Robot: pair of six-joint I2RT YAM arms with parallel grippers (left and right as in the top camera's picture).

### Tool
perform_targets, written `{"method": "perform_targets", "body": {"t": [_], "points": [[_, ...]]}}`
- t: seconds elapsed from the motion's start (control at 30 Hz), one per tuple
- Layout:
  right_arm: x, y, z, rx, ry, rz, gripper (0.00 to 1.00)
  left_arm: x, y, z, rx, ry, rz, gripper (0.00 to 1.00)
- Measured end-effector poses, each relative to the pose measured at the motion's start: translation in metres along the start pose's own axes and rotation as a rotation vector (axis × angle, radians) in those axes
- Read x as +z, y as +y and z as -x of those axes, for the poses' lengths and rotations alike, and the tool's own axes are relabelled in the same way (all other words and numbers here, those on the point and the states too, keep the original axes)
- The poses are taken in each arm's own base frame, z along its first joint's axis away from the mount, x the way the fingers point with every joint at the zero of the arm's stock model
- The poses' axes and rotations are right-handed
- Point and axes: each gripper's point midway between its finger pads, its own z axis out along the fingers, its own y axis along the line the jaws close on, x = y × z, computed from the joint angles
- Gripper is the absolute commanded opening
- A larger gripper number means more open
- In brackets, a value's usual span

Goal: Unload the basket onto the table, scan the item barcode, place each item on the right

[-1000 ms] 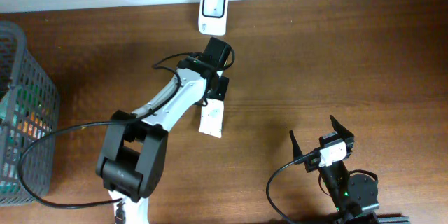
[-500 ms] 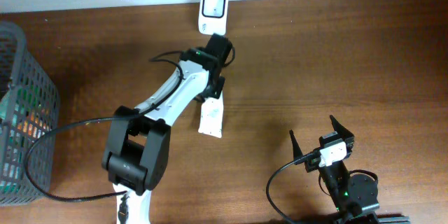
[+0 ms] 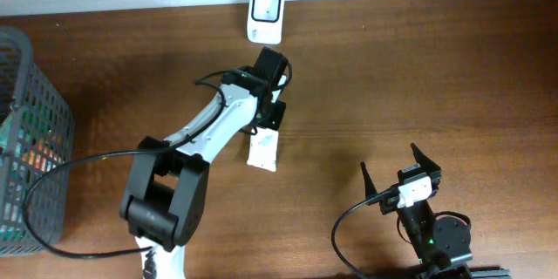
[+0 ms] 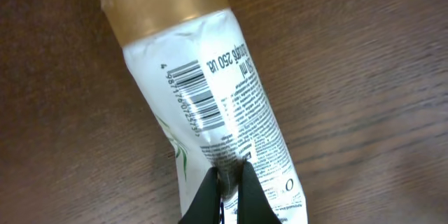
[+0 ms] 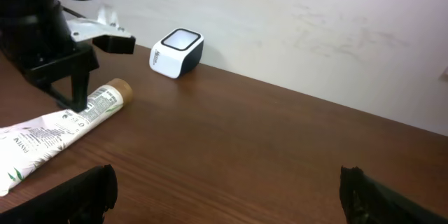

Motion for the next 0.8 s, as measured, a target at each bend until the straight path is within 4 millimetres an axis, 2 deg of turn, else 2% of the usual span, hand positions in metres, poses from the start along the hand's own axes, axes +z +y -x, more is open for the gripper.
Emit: {"method": "perform_targets", "body": {"t": [0.37, 0.63, 0.8], "points": [[0.000, 0.000, 0.000, 0.000, 0.000, 0.000, 0.98, 0.002, 0.017, -0.006, -0.011, -0.021, 0.104, 0.00], [0.000, 0.000, 0.000, 0.000, 0.000, 0.000, 0.98, 0.014, 0.037, -0.027, -0.035, 0.022, 0.184, 0.00], [0.000, 0.000, 0.000, -0.001, 0.000, 0.000, 0.98, 0.007, 0.039, -0.028, -0.045, 0.049, 0.171, 0.00]]}}
